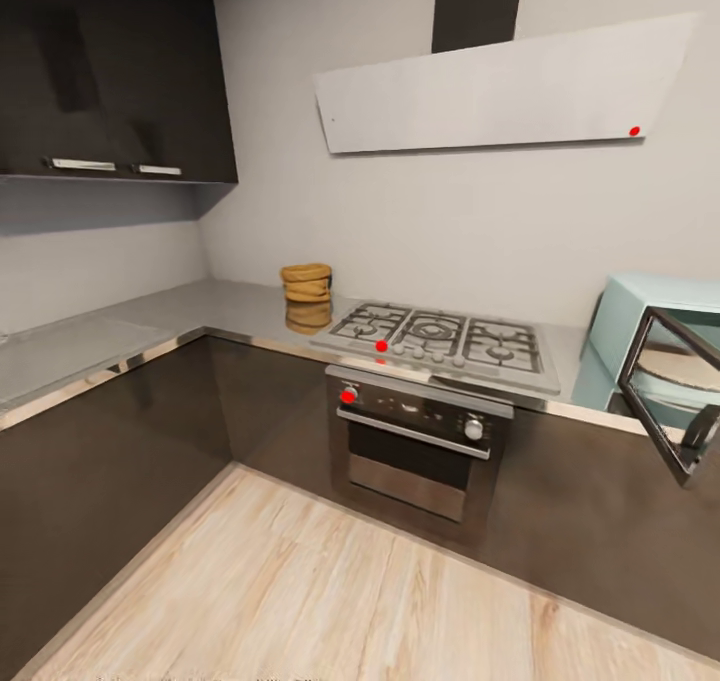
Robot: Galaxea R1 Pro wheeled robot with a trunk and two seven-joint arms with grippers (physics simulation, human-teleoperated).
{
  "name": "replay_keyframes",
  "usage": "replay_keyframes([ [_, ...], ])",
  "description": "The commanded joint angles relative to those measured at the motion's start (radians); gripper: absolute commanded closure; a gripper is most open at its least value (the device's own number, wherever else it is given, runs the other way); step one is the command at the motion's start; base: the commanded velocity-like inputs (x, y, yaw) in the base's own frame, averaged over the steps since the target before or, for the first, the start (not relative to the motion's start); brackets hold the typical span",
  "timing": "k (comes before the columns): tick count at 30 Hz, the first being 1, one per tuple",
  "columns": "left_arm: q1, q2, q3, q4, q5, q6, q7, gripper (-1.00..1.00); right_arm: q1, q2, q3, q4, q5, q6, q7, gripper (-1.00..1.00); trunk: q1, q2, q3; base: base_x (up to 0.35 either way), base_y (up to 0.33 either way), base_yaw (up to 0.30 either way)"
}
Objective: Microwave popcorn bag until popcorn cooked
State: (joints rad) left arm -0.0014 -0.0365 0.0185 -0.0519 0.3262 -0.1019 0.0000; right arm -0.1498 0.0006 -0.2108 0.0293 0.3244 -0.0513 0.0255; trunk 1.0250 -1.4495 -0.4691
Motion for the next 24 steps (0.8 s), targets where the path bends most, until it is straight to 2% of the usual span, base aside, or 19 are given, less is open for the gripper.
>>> replay_keyframes([
  [1, 0.0, 0.0, 0.001, 0.0, 0.004, -0.002, 0.0, -1.0, -0.001, -0.001, -0.008, 0.003, 0.007, -0.005, 0.001, -1.0, 0.0, -0.001, -0.001, 0.0, 0.0, 0.295],
  [9, 0.0, 0.0, 0.0, 0.0, 0.002, -0.002, -0.001, -1.0, -0.002, -0.006, -0.009, 0.003, 0.007, -0.005, 0.002, -1.0, 0.0, -0.001, -0.001, 0.0, 0.0, 0.294],
  [12, 0.0, 0.001, -0.002, 0.001, 0.001, 0.002, -0.003, -1.0, -0.001, -0.008, -0.009, 0.003, 0.005, -0.005, 0.002, -1.0, 0.0, -0.001, -0.001, 0.186, 0.0, 0.273],
  [24, 0.0, 0.003, -0.008, 0.007, -0.001, 0.018, -0.014, -1.0, -0.002, -0.017, -0.014, -0.001, 0.005, -0.007, 0.002, -1.0, 0.0, -0.001, -0.001, 0.316, 0.019, 0.026],
])
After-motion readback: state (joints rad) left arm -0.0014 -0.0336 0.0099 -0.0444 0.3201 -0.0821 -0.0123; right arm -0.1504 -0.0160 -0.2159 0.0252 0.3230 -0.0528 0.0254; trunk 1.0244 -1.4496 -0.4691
